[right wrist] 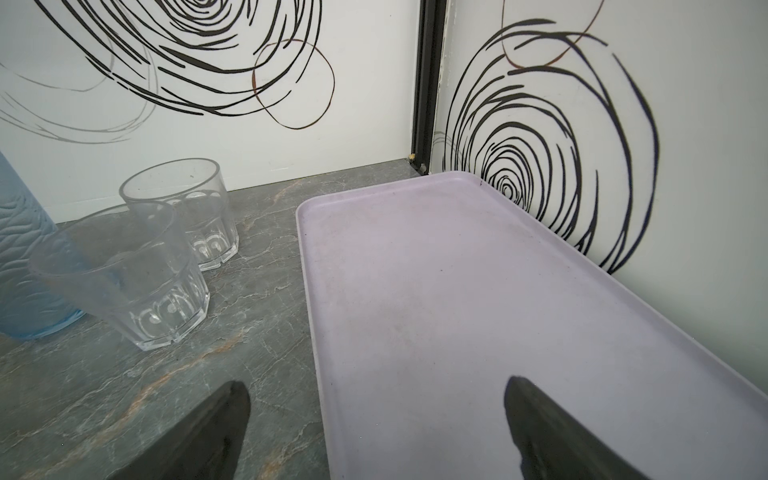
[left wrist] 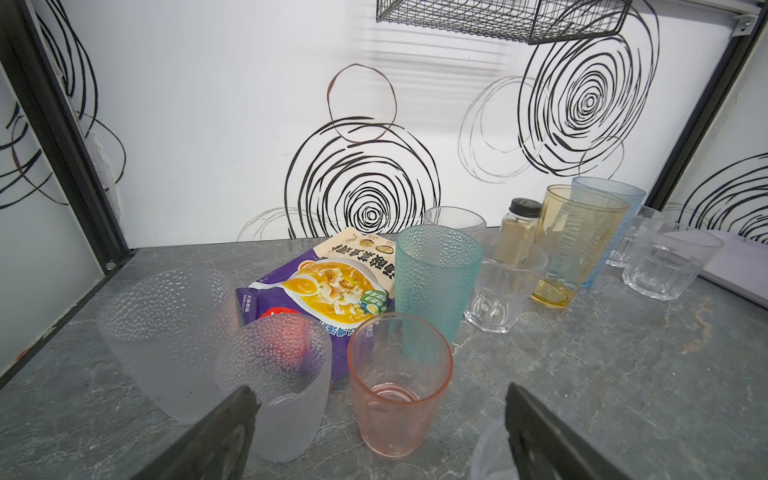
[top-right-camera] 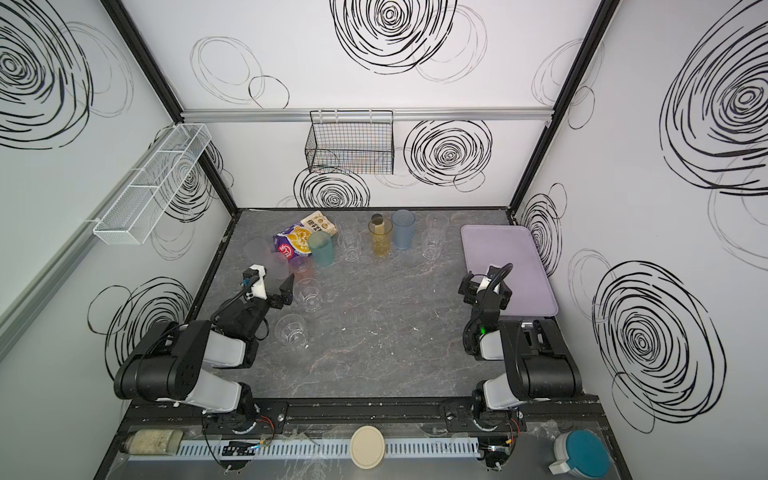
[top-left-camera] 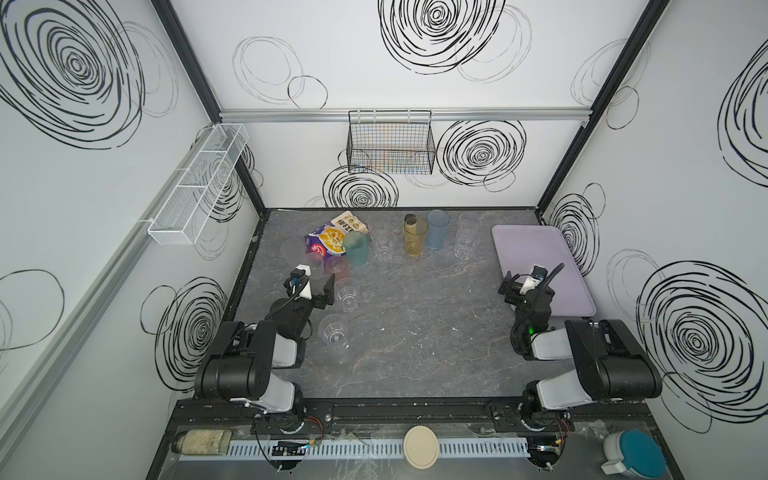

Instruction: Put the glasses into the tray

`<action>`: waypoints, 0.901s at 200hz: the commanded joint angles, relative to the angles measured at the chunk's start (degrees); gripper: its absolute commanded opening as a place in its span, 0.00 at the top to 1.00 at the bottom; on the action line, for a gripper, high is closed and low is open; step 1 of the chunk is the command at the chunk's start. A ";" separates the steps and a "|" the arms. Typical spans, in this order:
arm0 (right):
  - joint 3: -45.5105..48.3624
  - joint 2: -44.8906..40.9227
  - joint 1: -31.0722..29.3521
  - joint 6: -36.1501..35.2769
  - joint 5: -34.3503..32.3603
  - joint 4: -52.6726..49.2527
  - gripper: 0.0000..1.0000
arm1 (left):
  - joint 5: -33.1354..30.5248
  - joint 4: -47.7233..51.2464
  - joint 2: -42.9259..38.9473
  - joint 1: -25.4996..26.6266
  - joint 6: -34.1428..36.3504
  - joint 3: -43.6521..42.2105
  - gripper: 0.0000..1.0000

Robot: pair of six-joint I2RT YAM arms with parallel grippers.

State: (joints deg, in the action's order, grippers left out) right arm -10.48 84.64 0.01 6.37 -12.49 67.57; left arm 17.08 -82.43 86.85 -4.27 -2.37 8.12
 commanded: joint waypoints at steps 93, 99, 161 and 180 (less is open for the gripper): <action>-0.84 -0.35 -0.23 -0.66 -0.96 1.46 0.00 | 0.86 -5.11 0.51 -0.39 -0.12 -0.54 0.04; -0.77 -0.40 -0.20 -0.66 -0.95 1.48 0.00 | 0.89 -5.11 0.51 -0.37 -0.15 -0.53 0.04; -0.95 -0.39 -0.10 -0.50 -0.70 1.32 0.00 | 0.83 -5.14 0.47 -0.39 -0.20 -0.55 0.04; -0.86 -0.37 0.07 -0.42 -0.20 1.33 0.00 | 0.83 -5.03 0.51 -0.39 -0.15 -0.50 0.04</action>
State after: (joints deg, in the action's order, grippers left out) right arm -10.48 84.64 0.01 6.37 -12.45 67.55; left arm 17.12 -82.46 86.85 -4.27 -2.39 8.12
